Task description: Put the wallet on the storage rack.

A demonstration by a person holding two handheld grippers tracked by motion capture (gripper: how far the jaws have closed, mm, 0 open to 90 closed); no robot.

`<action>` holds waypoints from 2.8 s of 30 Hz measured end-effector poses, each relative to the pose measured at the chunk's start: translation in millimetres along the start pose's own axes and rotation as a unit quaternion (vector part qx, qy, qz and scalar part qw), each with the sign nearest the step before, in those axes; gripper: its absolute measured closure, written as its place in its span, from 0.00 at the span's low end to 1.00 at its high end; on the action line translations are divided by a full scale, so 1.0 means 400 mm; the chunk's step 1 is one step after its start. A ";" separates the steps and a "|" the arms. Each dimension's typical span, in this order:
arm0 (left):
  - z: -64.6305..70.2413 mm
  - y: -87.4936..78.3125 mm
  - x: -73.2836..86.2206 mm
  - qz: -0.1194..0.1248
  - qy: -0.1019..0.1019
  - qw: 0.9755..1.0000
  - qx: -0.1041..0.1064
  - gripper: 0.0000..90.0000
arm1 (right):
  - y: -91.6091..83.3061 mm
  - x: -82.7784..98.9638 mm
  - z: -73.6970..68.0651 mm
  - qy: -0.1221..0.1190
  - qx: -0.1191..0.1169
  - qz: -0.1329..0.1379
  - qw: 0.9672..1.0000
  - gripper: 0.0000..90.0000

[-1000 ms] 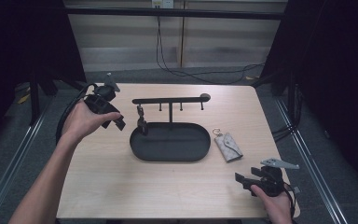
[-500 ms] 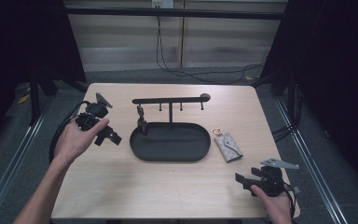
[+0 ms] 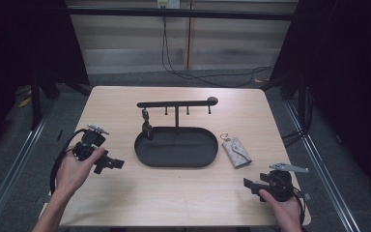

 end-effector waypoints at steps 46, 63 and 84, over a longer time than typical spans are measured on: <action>0.111 0.061 0.277 0.069 0.039 0.995 0.067 0.19 | 0.149 -0.334 -0.006 -0.043 -0.007 -0.215 0.976 0.21; 0.109 0.058 0.276 0.074 0.035 0.995 0.064 0.19 | 0.274 -0.367 0.032 -0.028 0.025 -0.291 0.956 0.23; 0.102 0.051 0.277 0.087 0.026 0.994 0.058 0.21 | 0.327 -0.327 0.029 -0.039 0.048 -0.322 0.945 0.29</action>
Point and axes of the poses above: each handheld gripper's, and its own axes: y roughly forward along the jaws, x roughly out of its underside, z roughly to its right, the point moved 2 cm from there along y, roughly forward along the jaws, and after that the axes turned 4 degrees about -y, right-handed, at the moved point
